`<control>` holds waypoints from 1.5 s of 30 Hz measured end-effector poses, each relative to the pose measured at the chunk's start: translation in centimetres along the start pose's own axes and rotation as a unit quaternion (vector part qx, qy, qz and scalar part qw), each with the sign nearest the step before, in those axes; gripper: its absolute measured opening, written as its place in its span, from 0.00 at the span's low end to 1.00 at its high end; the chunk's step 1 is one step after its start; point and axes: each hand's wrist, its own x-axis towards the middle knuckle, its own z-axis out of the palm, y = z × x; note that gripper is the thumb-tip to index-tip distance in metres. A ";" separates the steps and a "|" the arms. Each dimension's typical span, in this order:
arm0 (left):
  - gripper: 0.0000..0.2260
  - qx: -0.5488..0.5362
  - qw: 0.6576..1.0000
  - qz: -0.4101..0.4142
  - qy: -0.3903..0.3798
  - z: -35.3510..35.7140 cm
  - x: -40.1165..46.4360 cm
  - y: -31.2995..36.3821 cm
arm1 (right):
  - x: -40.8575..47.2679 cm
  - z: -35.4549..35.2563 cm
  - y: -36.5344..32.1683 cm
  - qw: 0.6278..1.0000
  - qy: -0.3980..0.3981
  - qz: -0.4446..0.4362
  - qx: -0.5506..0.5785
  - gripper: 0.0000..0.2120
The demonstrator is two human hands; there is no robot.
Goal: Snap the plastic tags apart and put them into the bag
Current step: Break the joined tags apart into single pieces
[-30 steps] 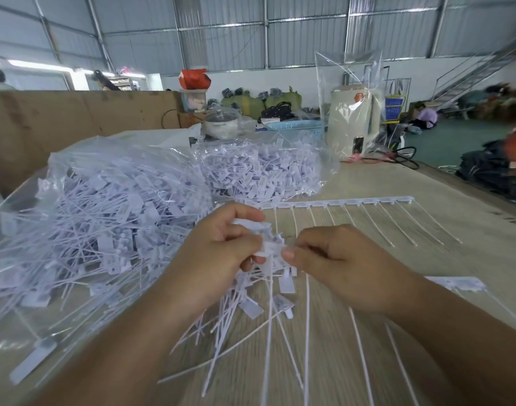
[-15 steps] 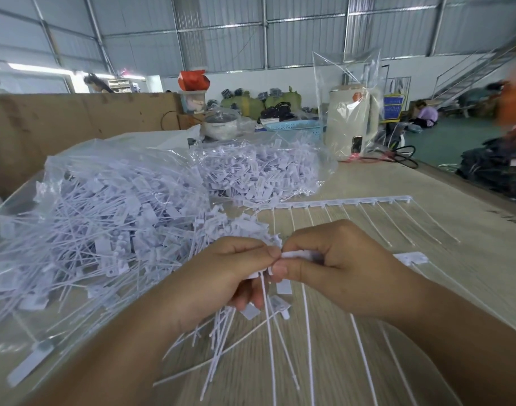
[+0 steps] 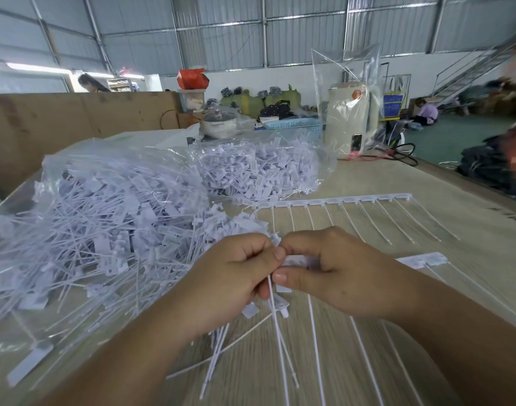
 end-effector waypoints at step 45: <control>0.19 -0.205 0.973 -0.014 0.102 1.4 0.0 0.7 | 0.4 1.7 -1.0 0.985 0.139 0.001 -0.106 0.13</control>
